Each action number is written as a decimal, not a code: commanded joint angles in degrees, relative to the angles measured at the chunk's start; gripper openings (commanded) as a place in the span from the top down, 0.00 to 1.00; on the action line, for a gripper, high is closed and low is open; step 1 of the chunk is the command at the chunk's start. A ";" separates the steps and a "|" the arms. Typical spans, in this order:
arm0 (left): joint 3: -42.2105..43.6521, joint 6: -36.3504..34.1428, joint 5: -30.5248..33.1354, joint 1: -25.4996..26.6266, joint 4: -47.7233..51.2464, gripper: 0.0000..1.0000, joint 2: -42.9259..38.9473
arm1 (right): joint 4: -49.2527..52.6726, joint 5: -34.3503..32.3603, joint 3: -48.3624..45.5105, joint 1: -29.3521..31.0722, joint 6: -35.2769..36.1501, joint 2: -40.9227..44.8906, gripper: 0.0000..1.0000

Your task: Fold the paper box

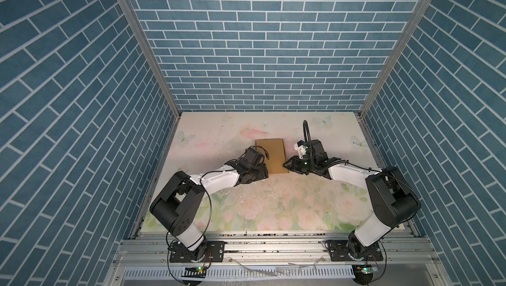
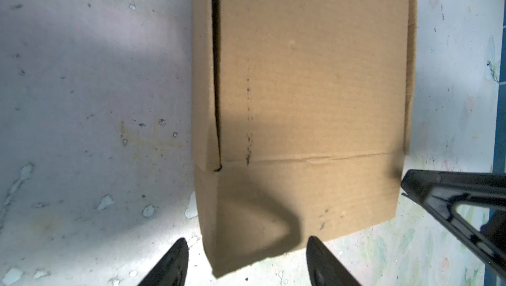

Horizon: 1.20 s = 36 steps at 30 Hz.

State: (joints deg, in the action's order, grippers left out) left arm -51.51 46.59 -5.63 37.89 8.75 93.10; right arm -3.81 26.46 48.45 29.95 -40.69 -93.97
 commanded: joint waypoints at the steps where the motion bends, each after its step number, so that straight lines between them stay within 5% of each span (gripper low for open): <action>1: -1.22 -1.26 0.57 0.17 1.47 0.30 -1.20 | 1.09 -3.61 -1.89 0.19 -0.19 3.26 0.69; 36: -2.98 -8.38 -1.21 -6.78 -1.03 0.33 0.28 | -8.23 -2.73 -5.64 1.73 -6.43 0.90 0.65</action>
State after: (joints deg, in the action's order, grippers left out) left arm -53.17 40.10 -6.76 32.51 8.14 92.07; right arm -11.00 23.77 43.46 31.46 -46.26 -92.44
